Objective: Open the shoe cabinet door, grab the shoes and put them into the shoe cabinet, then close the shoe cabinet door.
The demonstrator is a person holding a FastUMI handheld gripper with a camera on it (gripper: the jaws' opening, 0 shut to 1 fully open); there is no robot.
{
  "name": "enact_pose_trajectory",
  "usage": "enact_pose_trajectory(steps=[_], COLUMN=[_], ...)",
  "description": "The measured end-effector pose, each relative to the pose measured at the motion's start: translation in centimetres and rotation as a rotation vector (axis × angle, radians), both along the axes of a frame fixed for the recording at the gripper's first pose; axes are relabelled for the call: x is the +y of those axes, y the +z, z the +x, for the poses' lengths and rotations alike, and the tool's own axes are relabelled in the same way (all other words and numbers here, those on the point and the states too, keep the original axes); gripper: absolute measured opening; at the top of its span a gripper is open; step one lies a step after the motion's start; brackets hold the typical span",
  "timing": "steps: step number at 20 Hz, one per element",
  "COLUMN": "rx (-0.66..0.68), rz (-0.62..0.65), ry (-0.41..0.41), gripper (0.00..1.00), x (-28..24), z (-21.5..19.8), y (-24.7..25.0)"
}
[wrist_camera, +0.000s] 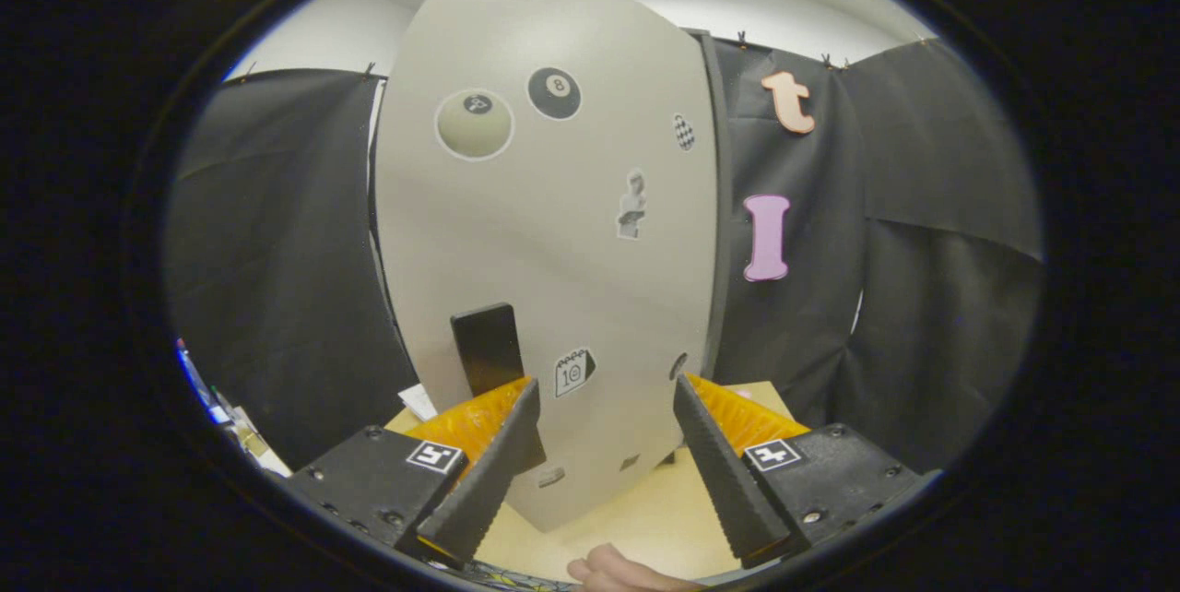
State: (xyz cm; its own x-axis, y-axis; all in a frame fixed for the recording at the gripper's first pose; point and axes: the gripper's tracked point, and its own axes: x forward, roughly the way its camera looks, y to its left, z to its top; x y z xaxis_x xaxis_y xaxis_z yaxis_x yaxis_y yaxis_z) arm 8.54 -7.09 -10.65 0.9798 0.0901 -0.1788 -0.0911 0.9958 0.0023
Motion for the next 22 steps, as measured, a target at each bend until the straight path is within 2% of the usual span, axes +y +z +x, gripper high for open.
enact_pose_trajectory(steps=[7, 13, 19, 22], rx=[0.04, 0.031, 0.009, 0.042], rz=[0.0, 0.004, -0.008, 0.012], ry=[0.091, 0.136, 0.164, 0.173], gripper=[0.97, 0.96, 0.96, 0.96], x=[5.6, 8.2, 9.5, 9.8], z=[5.7, 10.1, 12.9, 13.0], y=[-1.1, -0.9, -1.4, -2.6])
